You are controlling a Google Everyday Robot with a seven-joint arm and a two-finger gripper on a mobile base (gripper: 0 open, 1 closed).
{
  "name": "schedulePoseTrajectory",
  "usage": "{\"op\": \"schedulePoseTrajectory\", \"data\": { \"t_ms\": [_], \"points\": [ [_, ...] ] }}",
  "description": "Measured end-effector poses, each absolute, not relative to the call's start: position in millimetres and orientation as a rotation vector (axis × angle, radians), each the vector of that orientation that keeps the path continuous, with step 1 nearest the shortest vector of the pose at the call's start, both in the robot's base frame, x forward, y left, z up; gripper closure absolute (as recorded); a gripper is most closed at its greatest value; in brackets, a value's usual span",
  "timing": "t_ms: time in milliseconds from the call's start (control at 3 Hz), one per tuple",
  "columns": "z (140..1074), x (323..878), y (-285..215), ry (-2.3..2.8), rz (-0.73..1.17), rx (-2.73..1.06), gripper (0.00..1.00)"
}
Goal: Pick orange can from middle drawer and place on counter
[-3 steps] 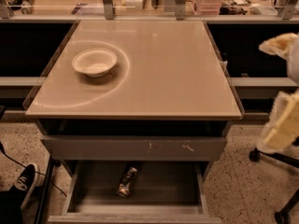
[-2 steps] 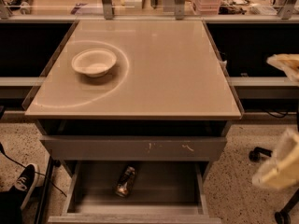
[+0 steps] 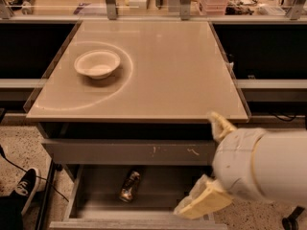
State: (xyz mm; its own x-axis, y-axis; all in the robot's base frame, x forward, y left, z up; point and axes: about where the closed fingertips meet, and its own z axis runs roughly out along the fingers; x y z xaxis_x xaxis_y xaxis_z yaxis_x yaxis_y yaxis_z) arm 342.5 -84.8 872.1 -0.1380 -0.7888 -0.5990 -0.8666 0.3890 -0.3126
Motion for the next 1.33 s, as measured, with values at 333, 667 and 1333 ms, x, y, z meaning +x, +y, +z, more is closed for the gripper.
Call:
{"op": "schedulePoseTrajectory", "data": {
  "t_ms": [333,667,1333],
  "points": [
    [769.0,344.0,-21.7,1.956,0.455,-1.369,0.00],
    [703.6,342.8,19.4,1.974,0.678,-1.280,0.00],
    [678.8,338.7,18.6,1.999,0.701,-1.190,0.00]
  ]
}}
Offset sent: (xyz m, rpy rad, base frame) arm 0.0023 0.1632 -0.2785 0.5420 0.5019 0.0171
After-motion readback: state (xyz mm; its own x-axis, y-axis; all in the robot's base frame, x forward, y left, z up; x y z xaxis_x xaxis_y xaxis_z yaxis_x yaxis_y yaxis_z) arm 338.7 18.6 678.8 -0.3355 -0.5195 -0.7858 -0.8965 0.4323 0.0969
